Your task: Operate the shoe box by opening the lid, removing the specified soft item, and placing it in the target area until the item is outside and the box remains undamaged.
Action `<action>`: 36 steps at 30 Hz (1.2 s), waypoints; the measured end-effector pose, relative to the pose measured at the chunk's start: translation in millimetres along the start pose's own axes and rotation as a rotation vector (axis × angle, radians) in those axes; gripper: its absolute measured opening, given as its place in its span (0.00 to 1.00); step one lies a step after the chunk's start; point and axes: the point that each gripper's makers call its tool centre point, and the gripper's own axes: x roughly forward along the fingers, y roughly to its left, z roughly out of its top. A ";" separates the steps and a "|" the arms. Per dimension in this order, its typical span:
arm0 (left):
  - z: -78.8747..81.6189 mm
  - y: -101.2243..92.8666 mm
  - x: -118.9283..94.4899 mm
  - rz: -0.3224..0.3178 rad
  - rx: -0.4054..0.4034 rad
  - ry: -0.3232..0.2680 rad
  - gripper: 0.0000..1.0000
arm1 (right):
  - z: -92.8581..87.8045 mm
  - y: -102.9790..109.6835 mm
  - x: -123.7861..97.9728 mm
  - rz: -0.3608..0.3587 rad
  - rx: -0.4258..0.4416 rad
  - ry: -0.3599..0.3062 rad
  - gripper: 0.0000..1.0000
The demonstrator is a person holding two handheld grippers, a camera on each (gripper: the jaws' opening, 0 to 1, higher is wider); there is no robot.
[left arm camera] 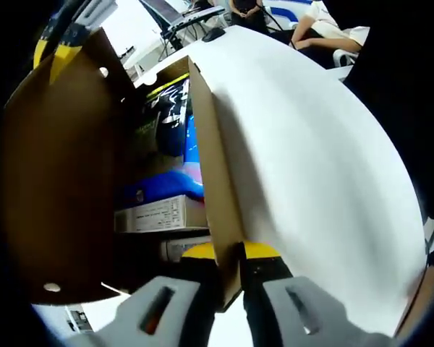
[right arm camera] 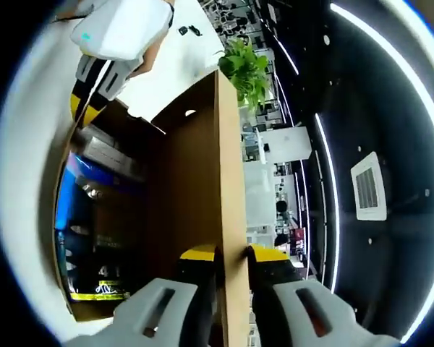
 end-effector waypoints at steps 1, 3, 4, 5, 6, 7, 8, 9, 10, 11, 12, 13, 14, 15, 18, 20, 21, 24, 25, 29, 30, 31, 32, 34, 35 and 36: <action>0.1 -0.3 -0.1 -0.001 -0.002 -0.001 0.09 | -0.6 -2.7 1.4 -0.023 -0.024 0.006 0.12; 0.2 -0.8 -0.2 0.000 -0.003 -0.003 0.09 | -1.0 -3.9 4.3 -0.037 -0.032 0.012 0.11; 0.3 -1.0 -0.3 0.000 -0.004 -0.003 0.09 | -0.9 -5.5 4.8 -0.043 -0.035 0.015 0.10; 0.4 -0.6 -0.1 0.000 -0.002 -0.002 0.09 | -1.1 -6.3 5.8 -0.048 -0.037 0.020 0.10; 0.5 -0.2 -0.1 0.000 -0.004 -0.002 0.09 | -1.3 -7.3 6.3 -0.055 -0.042 0.023 0.10; 0.5 -0.2 -0.1 -0.001 -0.004 -0.003 0.09 | -1.8 -7.8 7.2 -0.060 -0.047 0.027 0.09; 0.5 0.1 -0.1 0.000 -0.006 -0.003 0.09 | -2.1 -8.5 7.4 -0.065 -0.057 0.030 0.09; 0.5 0.6 0.1 -0.001 -0.006 -0.003 0.09 | -2.1 -9.0 7.5 -0.066 -0.056 0.030 0.09; 0.4 1.4 0.3 -0.001 -0.005 -0.003 0.09 | -2.0 -9.5 7.5 -0.068 -0.054 0.031 0.09; 0.5 1.4 0.3 0.000 -0.005 -0.003 0.09 | -2.3 -9.7 8.0 -0.068 -0.056 0.032 0.08; 0.5 1.0 0.3 -0.001 -0.005 -0.002 0.09 | -2.3 -10.5 8.3 -0.071 -0.058 0.031 0.08; 0.7 0.5 0.1 -0.001 -0.001 -0.004 0.09 | -2.7 -11.2 9.7 -0.072 -0.060 0.028 0.08; 0.8 0.3 0.1 -0.002 -0.002 -0.005 0.09 | -2.7 -11.7 10.0 -0.072 -0.063 0.027 0.08; 0.9 0.5 0.1 -0.003 -0.002 -0.006 0.09 | -2.8 -12.5 10.6 -0.071 -0.064 0.026 0.08; 0.9 0.0 0.2 -0.001 -0.002 -0.004 0.09 | -3.3 -13.2 12.6 -0.065 -0.066 0.030 0.07; 0.9 -0.6 0.2 -0.001 -0.004 -0.004 0.09 | -3.9 -14.5 14.8 -0.061 -0.070 0.032 0.07; 1.0 -1.1 0.1 -0.002 -0.004 -0.005 0.09 | -4.2 -14.7 15.6 -0.057 -0.072 0.034 0.07; 1.7 -3.0 -0.4 -0.008 -0.004 -0.010 0.08 | -5.1 -17.4 19.5 -0.029 -0.071 0.030 0.07; 1.9 -3.8 -0.4 -0.010 -0.005 -0.009 0.08 | -5.5 -18.2 21.3 -0.017 -0.063 0.028 0.07; 2.1 -5.0 -0.4 -0.014 -0.011 -0.011 0.08 | -6.9 -19.7 26.4 0.012 -0.062 0.027 0.07; 2.1 -5.0 -0.5 -0.014 -0.012 -0.012 0.08 | -7.8 -20.1 28.9 0.025 -0.068 0.030 0.07; 1.8 -4.9 -0.4 -0.015 -0.012 -0.014 0.08 | -8.3 -21.2 31.3 0.036 -0.067 0.033 0.07; 1.6 -4.9 -0.4 -0.014 -0.012 -0.013 0.08 | -8.8 -21.8 32.8 0.044 -0.066 0.035 0.07; 1.6 -4.9 -0.5 -0.013 -0.012 -0.011 0.08 | -11.0 -23.5 37.6 0.069 -0.044 0.037 0.07; 1.6 -5.0 -0.5 -0.013 -0.012 -0.011 0.08 | -11.6 -23.6 38.6 0.080 -0.025 0.037 0.07; 1.7 -4.9 -0.5 -0.013 -0.011 -0.010 0.08 | -11.8 -24.2 39.1 0.082 -0.028 0.037 0.07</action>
